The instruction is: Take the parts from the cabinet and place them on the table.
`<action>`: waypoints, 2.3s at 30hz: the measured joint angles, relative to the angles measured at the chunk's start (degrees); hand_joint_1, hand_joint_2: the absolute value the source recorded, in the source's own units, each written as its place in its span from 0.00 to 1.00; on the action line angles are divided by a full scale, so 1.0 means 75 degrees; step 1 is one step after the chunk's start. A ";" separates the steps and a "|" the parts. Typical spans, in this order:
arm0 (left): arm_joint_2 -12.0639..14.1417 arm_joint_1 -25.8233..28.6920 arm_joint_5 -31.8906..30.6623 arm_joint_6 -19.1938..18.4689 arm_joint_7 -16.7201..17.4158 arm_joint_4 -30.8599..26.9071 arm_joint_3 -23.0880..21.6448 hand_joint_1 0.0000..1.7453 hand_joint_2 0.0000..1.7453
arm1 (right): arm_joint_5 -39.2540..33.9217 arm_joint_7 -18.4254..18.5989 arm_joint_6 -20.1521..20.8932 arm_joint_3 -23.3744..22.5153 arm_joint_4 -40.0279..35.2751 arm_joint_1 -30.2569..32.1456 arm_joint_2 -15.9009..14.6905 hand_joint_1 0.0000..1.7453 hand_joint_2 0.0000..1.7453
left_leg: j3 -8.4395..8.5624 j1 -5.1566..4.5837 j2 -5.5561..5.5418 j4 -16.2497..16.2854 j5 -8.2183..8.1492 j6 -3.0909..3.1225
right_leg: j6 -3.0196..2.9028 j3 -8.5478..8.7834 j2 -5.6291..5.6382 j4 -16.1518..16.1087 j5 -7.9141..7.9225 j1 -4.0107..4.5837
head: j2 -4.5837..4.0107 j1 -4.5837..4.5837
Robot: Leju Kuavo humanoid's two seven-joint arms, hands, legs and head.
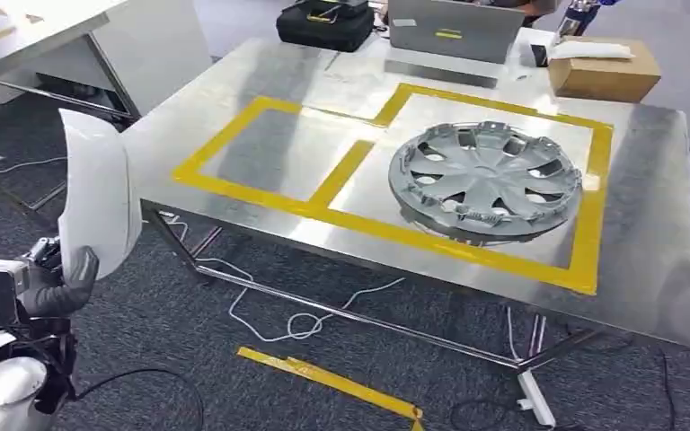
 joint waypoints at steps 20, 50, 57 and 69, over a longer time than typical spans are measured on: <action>-0.0006 -0.0231 0.0047 0.0032 0.0032 0.0519 -0.0006 1.00 1.00 | -0.0329 -0.0064 -0.0149 0.0367 0.0047 -0.0046 -0.0163 0.00 1.00 | -0.1244 -0.0017 0.0013 0.2338 -0.0655 -0.0357 | -0.0346 0.0825 -0.0013 -0.0974 0.0307 0.0012 | 0.0003 -0.0088; 0.0023 -0.0470 -0.0283 -0.0146 0.0029 0.0708 -0.0155 1.00 1.00 | -0.1344 -0.0426 -0.0726 0.1341 0.0268 -0.0336 -0.0554 0.00 1.00 | -0.0943 -0.0002 -0.0033 0.2233 -0.1089 -0.0389 | -0.0380 0.0511 0.0254 -0.0888 0.0536 0.0015 | 0.0003 -0.0070; 0.0146 -0.0755 -0.0568 -0.0265 0.0195 0.0860 -0.0318 1.00 1.00 | -0.1968 -0.0670 -0.1058 0.2139 0.0358 -0.0614 -0.0840 0.00 1.00 | -0.0454 -0.0068 -0.0450 0.0296 0.0174 -0.0100 | -0.0138 0.0609 0.0771 -0.0931 0.0390 -0.0059 | 0.0003 -0.0111; 0.0163 -0.1686 -0.1659 -0.0478 0.0845 0.1443 -0.0825 1.00 1.00 | -0.3329 -0.1458 -0.1230 0.3559 0.0863 -0.1368 -0.1294 0.00 1.00 | -0.0033 -0.0033 0.0425 0.0054 -0.0044 -0.0080 | 0.0048 0.0226 -0.0547 -0.0838 0.0732 0.0009 | 0.0003 -0.0067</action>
